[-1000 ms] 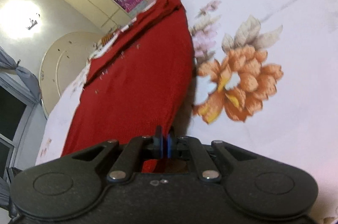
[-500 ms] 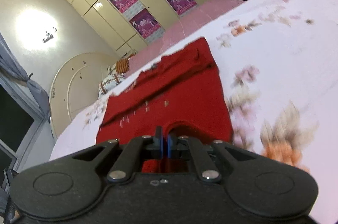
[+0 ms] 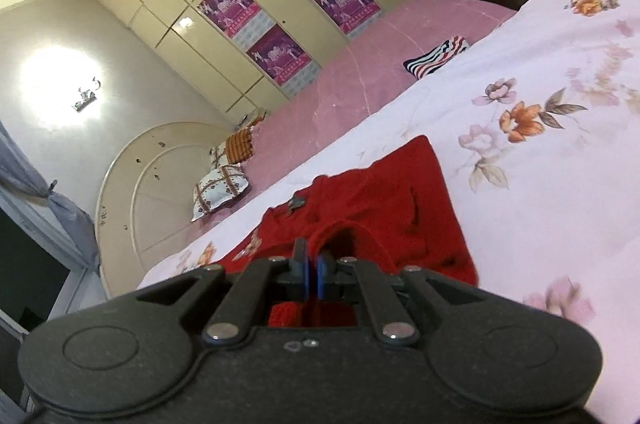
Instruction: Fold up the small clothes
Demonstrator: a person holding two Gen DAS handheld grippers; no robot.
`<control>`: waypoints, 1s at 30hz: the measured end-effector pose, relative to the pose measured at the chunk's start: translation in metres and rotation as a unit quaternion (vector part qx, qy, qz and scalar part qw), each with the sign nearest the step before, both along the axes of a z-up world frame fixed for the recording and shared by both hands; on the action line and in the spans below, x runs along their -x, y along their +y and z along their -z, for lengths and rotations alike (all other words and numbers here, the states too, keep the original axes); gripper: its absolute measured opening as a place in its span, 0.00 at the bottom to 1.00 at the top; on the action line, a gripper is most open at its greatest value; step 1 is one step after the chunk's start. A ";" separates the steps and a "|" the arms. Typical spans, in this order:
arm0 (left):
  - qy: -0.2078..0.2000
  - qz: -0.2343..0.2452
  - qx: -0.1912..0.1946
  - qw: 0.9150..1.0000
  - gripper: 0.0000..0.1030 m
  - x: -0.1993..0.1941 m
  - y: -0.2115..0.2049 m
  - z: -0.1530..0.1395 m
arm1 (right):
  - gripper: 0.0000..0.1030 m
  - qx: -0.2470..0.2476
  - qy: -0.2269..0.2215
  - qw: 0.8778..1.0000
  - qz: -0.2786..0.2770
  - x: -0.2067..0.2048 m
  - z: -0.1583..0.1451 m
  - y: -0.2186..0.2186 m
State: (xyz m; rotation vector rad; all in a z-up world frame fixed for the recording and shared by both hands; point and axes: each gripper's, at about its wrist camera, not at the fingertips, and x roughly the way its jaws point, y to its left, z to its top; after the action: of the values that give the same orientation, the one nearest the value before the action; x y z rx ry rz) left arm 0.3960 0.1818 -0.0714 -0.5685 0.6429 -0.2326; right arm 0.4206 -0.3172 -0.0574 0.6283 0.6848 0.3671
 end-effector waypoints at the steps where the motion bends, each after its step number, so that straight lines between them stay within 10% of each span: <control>1: 0.001 0.000 -0.001 1.000 0.04 -0.009 -0.001 0.001 | 0.05 0.001 0.002 1.000 0.001 -0.010 0.004 0.000; 18: 0.052 0.002 -0.058 0.997 0.04 -0.121 -0.022 0.055 | 0.16 -0.037 0.062 0.997 -0.009 -0.127 0.071 -0.002; 19: 0.048 0.001 -0.053 0.997 0.13 -0.121 -0.022 0.055 | 0.23 -0.030 0.054 0.998 -0.010 -0.129 0.071 0.000; 22: 0.018 -0.003 -0.039 0.999 0.90 -0.113 -0.021 0.053 | 0.45 -0.031 0.029 0.999 -0.014 -0.123 0.063 0.000; 23: 0.007 -0.008 -0.048 0.999 0.95 -0.110 -0.022 0.049 | 0.55 -0.028 0.014 0.999 -0.008 -0.119 0.058 -0.002; 30: 0.023 0.040 -0.172 0.984 0.69 -0.116 -0.037 0.043 | 0.46 0.075 -0.020 0.997 -0.028 -0.115 0.040 0.002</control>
State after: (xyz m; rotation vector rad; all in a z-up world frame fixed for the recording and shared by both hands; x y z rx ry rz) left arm 0.5122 0.1448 -0.1140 -0.2160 0.7330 -0.1794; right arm 0.5358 -0.3148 -0.0976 0.4593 0.6863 0.3760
